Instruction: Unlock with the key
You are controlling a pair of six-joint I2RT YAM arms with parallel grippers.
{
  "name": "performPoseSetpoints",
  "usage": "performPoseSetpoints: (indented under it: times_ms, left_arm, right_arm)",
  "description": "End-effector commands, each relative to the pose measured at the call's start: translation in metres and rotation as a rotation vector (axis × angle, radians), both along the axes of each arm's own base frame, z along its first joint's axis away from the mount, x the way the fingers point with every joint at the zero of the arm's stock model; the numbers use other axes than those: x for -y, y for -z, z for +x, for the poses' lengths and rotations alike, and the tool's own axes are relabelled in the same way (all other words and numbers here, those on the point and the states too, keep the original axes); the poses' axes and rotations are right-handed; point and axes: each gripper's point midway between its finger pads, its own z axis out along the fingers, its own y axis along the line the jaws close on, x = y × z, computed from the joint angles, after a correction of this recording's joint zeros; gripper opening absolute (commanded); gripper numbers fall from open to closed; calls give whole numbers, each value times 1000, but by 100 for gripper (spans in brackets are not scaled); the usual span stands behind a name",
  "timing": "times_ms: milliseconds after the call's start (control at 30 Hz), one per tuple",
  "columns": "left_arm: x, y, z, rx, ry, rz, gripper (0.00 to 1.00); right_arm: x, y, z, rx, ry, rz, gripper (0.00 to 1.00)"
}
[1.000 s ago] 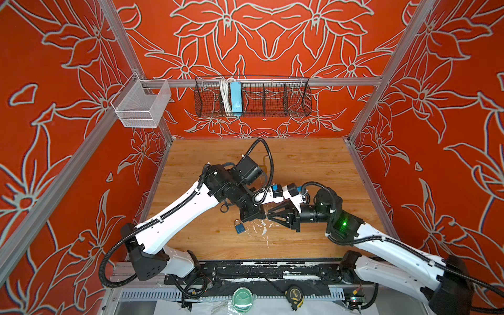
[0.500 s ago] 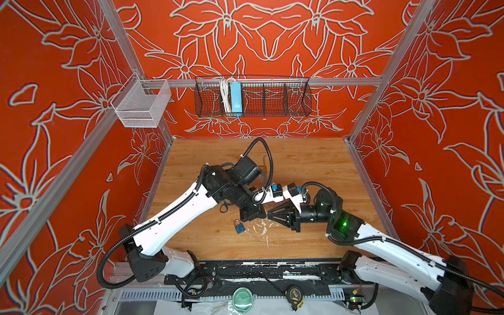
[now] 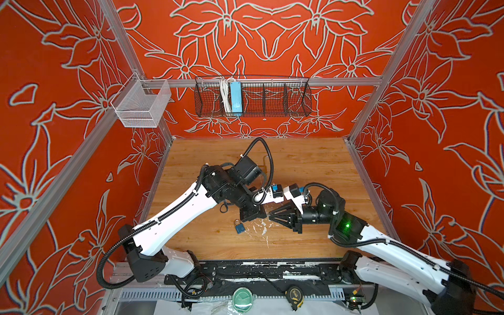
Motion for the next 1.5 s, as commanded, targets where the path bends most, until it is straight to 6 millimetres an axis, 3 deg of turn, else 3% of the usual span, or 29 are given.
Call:
performPoseSetpoints:
  times_ms: [0, 300, 367, 467, 533, 867, 1467]
  left_arm:
    - [-6, 1, -13, -20, 44, 6, 0]
    - [-8, 0, -12, -9, 40, 12, 0]
    - [-8, 1, -12, -13, 42, 15, 0]
    - [-8, 2, -12, -17, 43, 19, 0]
    - [-7, 2, -12, -19, 43, 17, 0]
    - [-5, 1, -11, -22, 44, 14, 0]
    - [-3, 3, -10, -29, 47, 17, 0]
  right_arm:
    - [1, -7, 0, 18, 12, 4, 0]
    - [10, 2, 1, 20, 55, -36, 0]
    - [12, 0, 1, 26, 66, -27, 14]
    - [13, -5, 2, 35, 77, -15, 24]
    - [11, -8, 2, 38, 73, -5, 26]
    - [-11, -18, 5, 15, -17, 52, 26]
    - [-3, -30, 8, 75, 31, 56, 27]
